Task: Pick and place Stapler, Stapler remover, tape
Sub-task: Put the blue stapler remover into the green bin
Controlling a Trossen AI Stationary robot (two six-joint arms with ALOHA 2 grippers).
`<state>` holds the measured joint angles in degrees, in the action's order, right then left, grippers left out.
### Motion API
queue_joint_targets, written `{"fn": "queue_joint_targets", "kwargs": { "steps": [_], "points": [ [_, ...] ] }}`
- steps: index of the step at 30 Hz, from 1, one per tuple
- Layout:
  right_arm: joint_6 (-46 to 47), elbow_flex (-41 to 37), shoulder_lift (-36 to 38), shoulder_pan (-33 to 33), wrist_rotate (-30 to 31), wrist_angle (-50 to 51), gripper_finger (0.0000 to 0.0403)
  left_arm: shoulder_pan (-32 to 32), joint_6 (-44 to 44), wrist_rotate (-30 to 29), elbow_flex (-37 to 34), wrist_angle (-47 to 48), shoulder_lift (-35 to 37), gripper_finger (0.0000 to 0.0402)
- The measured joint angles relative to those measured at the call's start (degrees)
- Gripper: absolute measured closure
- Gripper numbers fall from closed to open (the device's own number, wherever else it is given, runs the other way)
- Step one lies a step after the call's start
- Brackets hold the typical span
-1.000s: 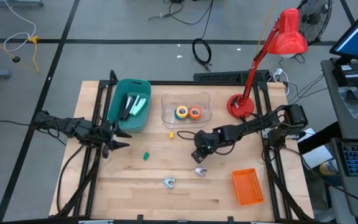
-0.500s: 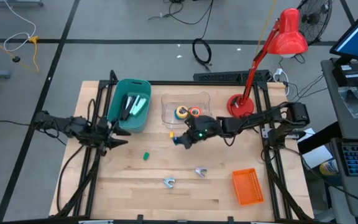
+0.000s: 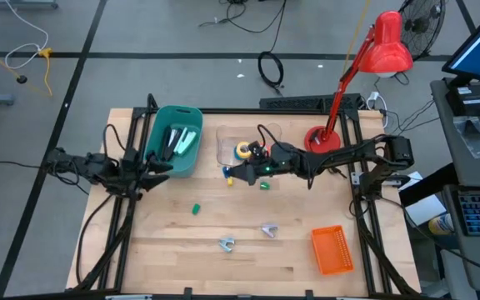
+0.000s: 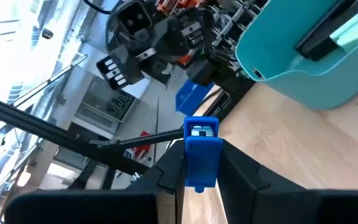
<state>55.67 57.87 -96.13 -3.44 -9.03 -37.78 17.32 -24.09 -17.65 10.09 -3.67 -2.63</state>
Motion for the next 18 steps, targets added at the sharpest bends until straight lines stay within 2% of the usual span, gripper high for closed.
{"fn": "queue_joint_targets", "kwargs": {
  "steps": [5, 11, 18],
  "points": [
    [-2.67, 1.73, -0.01, 0.02, 1.26, -0.33, 0.0342, 0.0, -2.09, -3.46, 0.0, -3.81, -5.35, 0.0197],
    [-8.03, 6.08, -0.01, -0.38, 1.66, 1.15, 0.0342, 0.01, -1.98, -6.66, -0.01, -14.81, -14.88, 0.0197],
    [-10.89, 8.67, -0.5, 0.01, 1.42, 3.84, 0.0342, -0.04, -2.15, -7.0, 0.0, -27.76, -25.29, 0.0197]
  ]
}}
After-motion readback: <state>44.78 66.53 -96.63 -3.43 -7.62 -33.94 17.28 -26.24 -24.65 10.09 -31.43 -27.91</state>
